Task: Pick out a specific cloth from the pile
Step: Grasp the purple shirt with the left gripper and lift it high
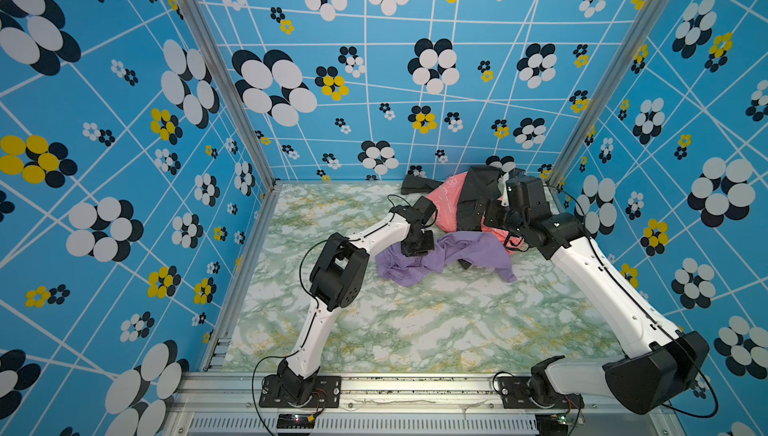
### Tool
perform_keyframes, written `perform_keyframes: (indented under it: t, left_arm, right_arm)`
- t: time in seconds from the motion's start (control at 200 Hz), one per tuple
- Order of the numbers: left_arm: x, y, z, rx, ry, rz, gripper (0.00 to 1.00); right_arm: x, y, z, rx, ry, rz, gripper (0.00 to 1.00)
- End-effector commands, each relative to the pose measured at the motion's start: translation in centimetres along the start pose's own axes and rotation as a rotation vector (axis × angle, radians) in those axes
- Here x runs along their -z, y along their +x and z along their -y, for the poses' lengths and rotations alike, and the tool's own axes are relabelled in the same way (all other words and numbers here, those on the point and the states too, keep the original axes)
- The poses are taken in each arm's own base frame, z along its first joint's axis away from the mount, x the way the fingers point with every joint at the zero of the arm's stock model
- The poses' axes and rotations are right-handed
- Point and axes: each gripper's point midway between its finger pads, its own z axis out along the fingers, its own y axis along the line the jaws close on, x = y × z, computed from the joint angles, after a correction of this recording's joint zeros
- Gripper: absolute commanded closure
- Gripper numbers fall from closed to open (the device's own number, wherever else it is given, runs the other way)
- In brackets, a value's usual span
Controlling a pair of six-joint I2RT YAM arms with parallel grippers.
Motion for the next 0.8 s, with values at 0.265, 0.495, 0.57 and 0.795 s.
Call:
perform_keyframes:
  t: [0.265,0.495,0.57,0.795]
  left_arm:
    - [10.3,-6.9,2.8,-0.035,0.101,0.295,1.0]
    - [22.1,-11.8,2.7,0.038,0.234,0.506,1.0]
    - [26.2,-13.1,2.2,0.059,0.266,0.583,1.0]
    - [36.3,-16.2,-0.4,0.135,0.331,0.78,1.0]
  right_arm:
    - [0.8,-0.7,1.2,-0.03,0.026,0.054,0.01]
    - [0.7,-1.3,1.2,-0.043,0.024,0.088,0.01]
    - [0.5,-1.4,1.2,-0.045,0.024,0.091,0.01]
    - [-0.4,-1.8,0.3,-0.046,-0.007,0.09,0.01]
